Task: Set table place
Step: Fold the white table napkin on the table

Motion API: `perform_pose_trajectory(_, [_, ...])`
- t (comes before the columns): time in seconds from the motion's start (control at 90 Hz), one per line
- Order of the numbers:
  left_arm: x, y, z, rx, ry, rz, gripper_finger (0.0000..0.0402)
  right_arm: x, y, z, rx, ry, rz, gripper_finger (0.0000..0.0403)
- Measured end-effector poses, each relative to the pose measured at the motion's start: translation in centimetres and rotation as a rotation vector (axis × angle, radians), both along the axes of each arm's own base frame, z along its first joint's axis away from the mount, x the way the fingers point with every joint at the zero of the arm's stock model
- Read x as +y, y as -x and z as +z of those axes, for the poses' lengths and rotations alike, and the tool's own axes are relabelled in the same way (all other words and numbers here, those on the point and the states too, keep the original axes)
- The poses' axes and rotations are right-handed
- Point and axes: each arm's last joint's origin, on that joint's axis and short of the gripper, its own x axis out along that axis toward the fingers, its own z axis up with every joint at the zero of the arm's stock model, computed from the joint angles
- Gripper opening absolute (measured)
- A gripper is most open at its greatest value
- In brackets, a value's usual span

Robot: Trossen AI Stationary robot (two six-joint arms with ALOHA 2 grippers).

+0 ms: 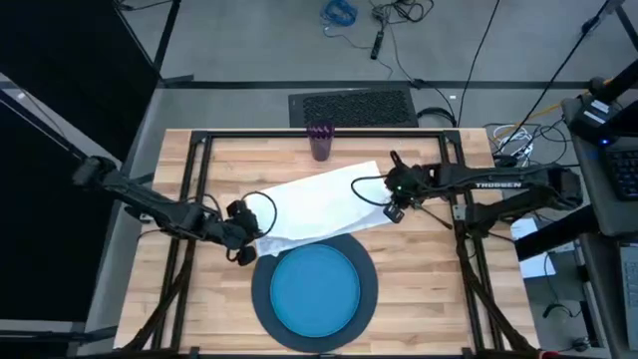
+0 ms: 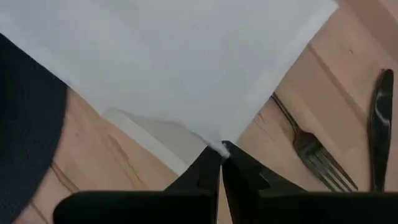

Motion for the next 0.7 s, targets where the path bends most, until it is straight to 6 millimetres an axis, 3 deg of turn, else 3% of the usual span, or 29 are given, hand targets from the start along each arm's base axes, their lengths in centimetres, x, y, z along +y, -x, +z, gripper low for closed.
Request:
perform_pose_trajectory(0.511, [0.26, -0.15, 0.11, -0.025, -0.005, 0.051, 0.0001, -0.04, -0.35, -0.2, -0.008, -0.008, 0.001, 0.0])
perform_pose_trajectory(0.7, [0.27, -0.14, 0.1, -0.023, -0.011, 0.045, 0.0033, 0.04, -0.29, -0.24, -0.005, -0.032, 0.007, 0.0025])
